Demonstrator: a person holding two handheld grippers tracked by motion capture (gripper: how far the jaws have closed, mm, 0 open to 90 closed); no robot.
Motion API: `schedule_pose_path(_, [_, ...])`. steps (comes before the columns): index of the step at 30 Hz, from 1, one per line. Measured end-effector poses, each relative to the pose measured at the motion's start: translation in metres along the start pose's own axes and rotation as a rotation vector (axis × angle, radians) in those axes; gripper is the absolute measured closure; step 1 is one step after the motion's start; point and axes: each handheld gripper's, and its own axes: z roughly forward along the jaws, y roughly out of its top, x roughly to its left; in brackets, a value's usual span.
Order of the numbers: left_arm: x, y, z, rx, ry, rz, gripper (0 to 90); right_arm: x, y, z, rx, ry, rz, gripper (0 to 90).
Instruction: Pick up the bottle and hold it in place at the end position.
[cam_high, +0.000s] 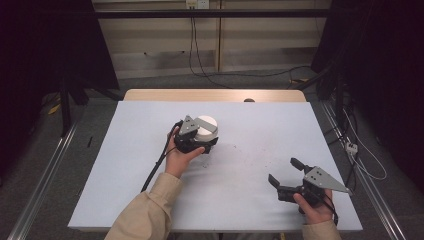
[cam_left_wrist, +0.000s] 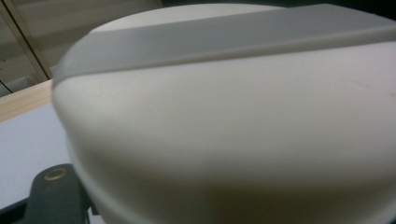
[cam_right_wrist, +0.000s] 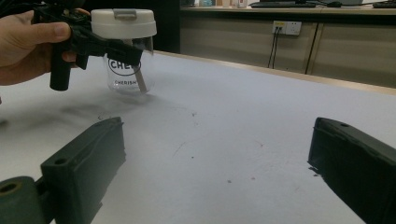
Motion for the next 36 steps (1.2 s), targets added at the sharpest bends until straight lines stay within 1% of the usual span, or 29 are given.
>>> schedule_pose_path(2, [0.0,0.001,0.002,-0.002,0.0,-0.001,18.4,0.0,0.0,0.0,0.001,0.0,0.001,3.4])
schedule_pose_path(3, [-0.001,0.002,0.003,-0.007,-0.003,0.005,18.4,-0.001,0.0,-0.001,0.0,-0.002,0.002,3.3])
schedule_pose_path(6, [-0.001,0.003,0.005,0.002,-0.007,0.012,18.4,-0.001,0.0,-0.001,-0.001,-0.004,0.002,3.3])
schedule_pose_path(11, [-0.002,0.003,0.012,0.007,-0.005,0.021,18.4,-0.001,0.0,-0.001,-0.002,-0.006,0.002,3.3])
schedule_pose_path(12, [-0.002,0.003,0.013,0.006,-0.006,0.014,18.4,-0.001,0.0,-0.001,-0.002,-0.005,0.002,3.4])
schedule_pose_path(13, [-0.003,0.003,0.015,0.007,-0.003,0.021,18.4,-0.001,0.0,-0.001,-0.002,-0.005,0.002,3.3])
schedule_pose_path(16, [-0.003,0.003,0.017,0.006,-0.008,0.019,18.4,-0.001,0.0,-0.001,-0.003,-0.003,0.003,3.4])
schedule_pose_path(18, [-0.004,0.003,0.019,0.012,-0.003,0.02,18.4,-0.001,0.0,-0.001,-0.003,-0.002,0.004,3.3])
schedule_pose_path(19, [-0.004,0.002,0.021,0.01,-0.007,0.01,18.4,-0.001,0.0,0.0,-0.003,-0.001,0.002,3.3])
schedule_pose_path(23, [-0.004,0.001,0.024,0.011,-0.008,0.017,18.4,-0.002,0.0,0.0,-0.003,-0.002,0.004,3.3])
schedule_pose_path(29, [-0.008,0.0,0.031,0.011,-0.016,0.013,18.4,-0.002,0.0,0.0,-0.003,-0.002,0.005,3.3])
schedule_pose_path(30, [-0.009,-0.001,0.032,0.01,-0.019,0.006,18.4,-0.002,0.0,0.0,-0.003,-0.002,0.005,3.4])
schedule_pose_path(34, [-0.011,-0.002,0.035,0.004,-0.021,0.012,18.4,-0.002,-0.001,0.0,-0.002,-0.002,0.006,3.4])
schedule_pose_path(36, [-0.012,-0.002,0.035,0.001,-0.018,0.009,18.4,-0.002,-0.001,0.0,-0.004,-0.002,0.009,3.3])
